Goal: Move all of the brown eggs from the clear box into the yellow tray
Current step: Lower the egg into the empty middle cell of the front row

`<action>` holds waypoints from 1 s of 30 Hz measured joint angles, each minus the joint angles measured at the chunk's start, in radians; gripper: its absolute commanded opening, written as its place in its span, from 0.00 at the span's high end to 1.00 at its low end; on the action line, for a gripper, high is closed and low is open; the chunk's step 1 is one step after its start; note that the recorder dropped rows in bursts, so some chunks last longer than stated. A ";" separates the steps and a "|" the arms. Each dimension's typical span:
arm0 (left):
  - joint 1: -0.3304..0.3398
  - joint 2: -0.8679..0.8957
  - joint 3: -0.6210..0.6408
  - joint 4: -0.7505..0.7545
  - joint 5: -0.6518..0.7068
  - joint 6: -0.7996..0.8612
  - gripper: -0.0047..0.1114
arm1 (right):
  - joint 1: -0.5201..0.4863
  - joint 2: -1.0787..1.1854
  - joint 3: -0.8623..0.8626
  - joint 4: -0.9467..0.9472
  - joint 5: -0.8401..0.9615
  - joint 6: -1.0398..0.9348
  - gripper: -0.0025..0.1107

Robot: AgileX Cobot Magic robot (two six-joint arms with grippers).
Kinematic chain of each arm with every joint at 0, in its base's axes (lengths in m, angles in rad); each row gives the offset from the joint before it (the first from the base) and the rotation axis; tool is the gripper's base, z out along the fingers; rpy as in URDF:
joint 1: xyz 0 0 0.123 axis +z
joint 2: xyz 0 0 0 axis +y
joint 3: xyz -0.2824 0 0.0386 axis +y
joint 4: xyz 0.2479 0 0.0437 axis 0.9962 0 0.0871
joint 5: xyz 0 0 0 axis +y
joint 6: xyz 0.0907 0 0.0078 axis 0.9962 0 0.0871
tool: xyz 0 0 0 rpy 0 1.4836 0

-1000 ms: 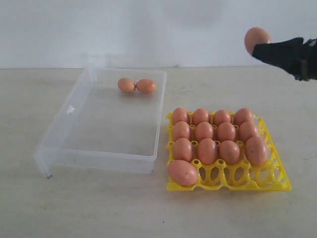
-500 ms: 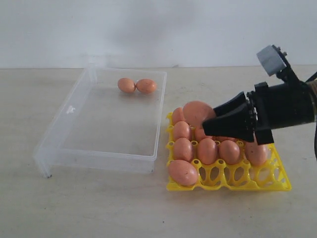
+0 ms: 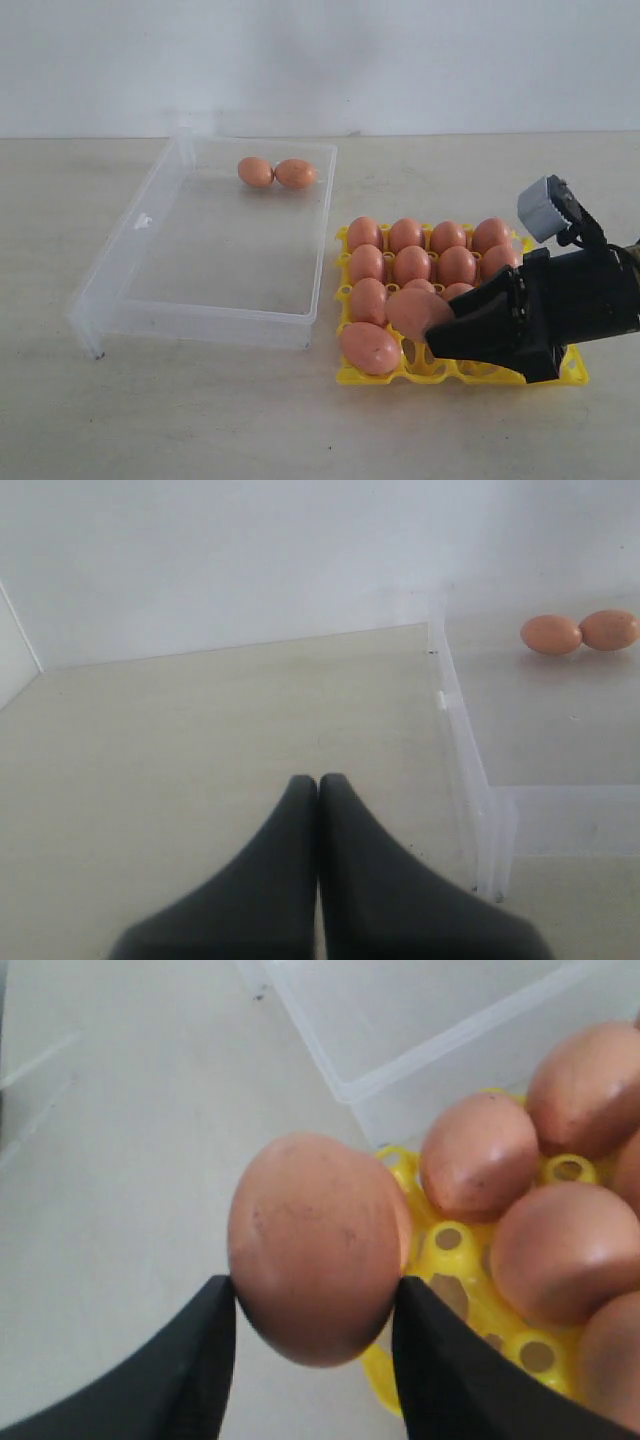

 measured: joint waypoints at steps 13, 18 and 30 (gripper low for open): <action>0.000 0.000 0.000 0.000 0.000 0.000 1.00 | 0.033 0.000 0.002 0.005 0.161 -0.008 0.98; 0.000 0.000 0.000 0.000 0.000 0.000 1.00 | 0.060 0.000 0.002 0.023 0.236 -0.014 0.98; 0.000 0.000 0.000 0.000 0.000 0.000 1.00 | 0.090 0.000 0.002 0.093 0.253 -0.019 0.98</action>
